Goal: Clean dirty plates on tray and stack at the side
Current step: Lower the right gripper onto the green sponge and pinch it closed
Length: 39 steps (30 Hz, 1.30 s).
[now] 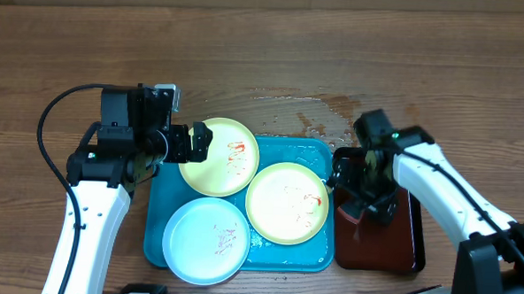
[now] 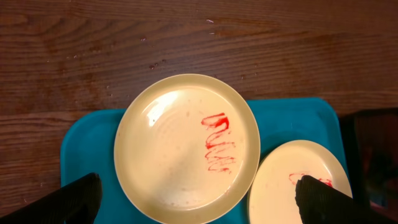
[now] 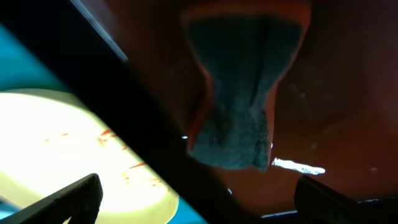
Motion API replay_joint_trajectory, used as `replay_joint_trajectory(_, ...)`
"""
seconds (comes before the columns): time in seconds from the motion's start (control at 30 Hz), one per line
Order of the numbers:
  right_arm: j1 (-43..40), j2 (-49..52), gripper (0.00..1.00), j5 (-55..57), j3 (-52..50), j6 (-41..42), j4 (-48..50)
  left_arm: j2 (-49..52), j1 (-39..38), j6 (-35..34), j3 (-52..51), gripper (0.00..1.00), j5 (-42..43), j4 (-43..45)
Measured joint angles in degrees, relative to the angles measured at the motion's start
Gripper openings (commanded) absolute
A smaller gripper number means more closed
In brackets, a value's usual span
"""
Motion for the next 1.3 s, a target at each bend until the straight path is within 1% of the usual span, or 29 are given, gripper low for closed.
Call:
replay_joint_trajectory(0.03,0.13,0.0,0.67,-0.02,-1.14,0.63,0.98,0.0,0.0,0.0,0.0,1.0,0.0,-0.04)
replay_joint_trajectory(0.07,0.13,0.0,0.62,-0.26,-2.16,1.22,1.97,0.0,0.0,0.0,0.0,1.0,0.0,0.0)
replay_joint_trajectory(0.1,0.09,0.0,0.61,-0.87,-2.89,1.6,2.99,0.0,0.0,0.0,0.0,1.0,0.02,-0.04)
replay_joint_trajectory(0.13,0.13,0.0,0.62,-0.96,-3.1,1.99,3.56,0.0,0.0,0.0,0.0,1.0,0.02,-0.02)
replay_joint_trajectory(0.17,0.07,0.0,0.65,-0.76,-3.1,2.19,4.24,0.0,0.0,0.0,0.0,1.0,0.02,-0.04)
replay_joint_trajectory(0.2,-0.04,0.0,0.71,-0.72,-3.1,2.21,5.03,0.0,0.0,0.0,0.0,1.0,0.02,0.02)
replay_joint_trajectory(0.27,-0.13,0.0,0.89,-0.11,-3.1,2.1,6.29,0.0,0.0,0.0,0.0,1.0,0.0,0.0)
replay_joint_trajectory(0.3,-0.13,0.0,0.92,0.26,-3.08,2.47,6.75,0.0,0.0,0.0,0.0,1.0,0.0,0.0)
replay_joint_trajectory(0.67,-0.13,0.0,0.93,3.74,-2.64,0.15,7.28,0.0,0.0,0.0,0.0,1.0,0.02,0.0)
replay_joint_trajectory(0.83,-0.13,-0.02,0.93,5.38,2.73,-2.38,2.99,0.0,0.0,0.0,0.0,1.0,0.02,0.07)
replay_joint_trajectory(0.97,-0.5,-0.07,0.88,6.58,6.62,-1.88,-0.09,0.0,0.0,0.0,0.0,1.0,0.02,-0.07)
replay_joint_trajectory(1.07,-2.32,-0.22,0.85,8.31,6.88,-1.2,-2.99,0.0,0.0,0.0,0.0,1.0,0.02,-0.5)
replay_joint_trajectory(1.2,-3.63,-0.22,0.85,10.93,6.88,-0.98,-4.83,0.0,0.0,0.0,0.0,1.0,0.02,-0.5)
replay_joint_trajectory(1.3,-4.0,-0.22,0.85,12.13,6.84,-1.97,-4.48,0.0,0.0,0.0,0.0,1.0,0.02,-0.5)
